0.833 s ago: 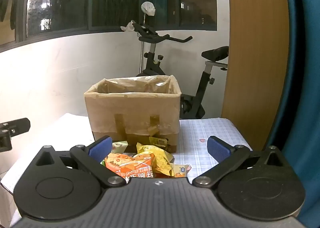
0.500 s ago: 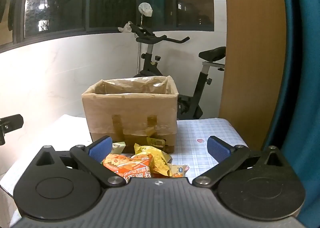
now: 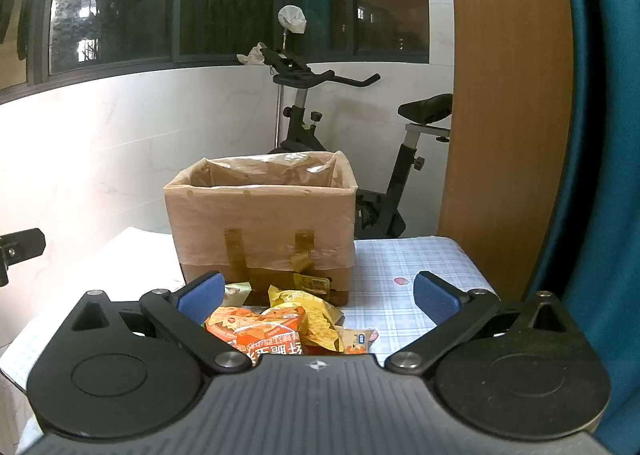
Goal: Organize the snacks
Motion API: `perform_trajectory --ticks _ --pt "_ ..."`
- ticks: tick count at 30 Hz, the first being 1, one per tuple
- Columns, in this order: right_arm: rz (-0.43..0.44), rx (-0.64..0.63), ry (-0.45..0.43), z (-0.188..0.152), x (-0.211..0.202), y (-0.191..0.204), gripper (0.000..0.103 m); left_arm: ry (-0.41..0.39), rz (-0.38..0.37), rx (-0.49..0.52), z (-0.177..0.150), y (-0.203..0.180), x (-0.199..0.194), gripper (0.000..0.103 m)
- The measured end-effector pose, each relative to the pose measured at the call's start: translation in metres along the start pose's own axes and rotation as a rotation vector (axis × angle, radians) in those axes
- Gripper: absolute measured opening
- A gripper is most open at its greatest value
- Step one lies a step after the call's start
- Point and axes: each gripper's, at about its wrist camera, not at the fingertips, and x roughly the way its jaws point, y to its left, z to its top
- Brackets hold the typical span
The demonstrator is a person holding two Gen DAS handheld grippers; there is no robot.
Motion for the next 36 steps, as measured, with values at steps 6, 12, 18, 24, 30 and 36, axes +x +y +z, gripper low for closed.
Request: perform_trajectory --ticks 6,12,18,24,30,36 --pt "-0.006 -0.001 -0.002 0.0006 0.0002 -0.0007 0.102 0.005 0.001 0.005 0.0014 -0.0009 -0.0025 0.103" --pt "-0.006 -0.001 -0.001 0.0011 0.0004 -0.0019 0.102 0.005 0.005 0.0 0.0018 -0.0025 -0.0035 0.103" --pt "-0.008 -0.001 -0.003 0.0017 0.0009 -0.0024 0.102 0.006 0.005 0.001 0.002 -0.0027 -0.0036 0.103" --pt "-0.008 -0.001 -0.003 0.0014 0.0008 -0.0022 0.102 0.01 0.007 -0.002 0.0024 -0.0027 -0.0044 0.103" --pt "-0.008 -0.002 -0.003 0.0015 0.0007 -0.0023 0.102 0.012 0.006 -0.004 0.0032 -0.0019 -0.0042 0.103" --pt "-0.008 -0.002 -0.003 0.0014 0.0005 -0.0021 0.102 0.012 0.006 -0.005 0.0031 -0.0014 -0.0045 0.103"
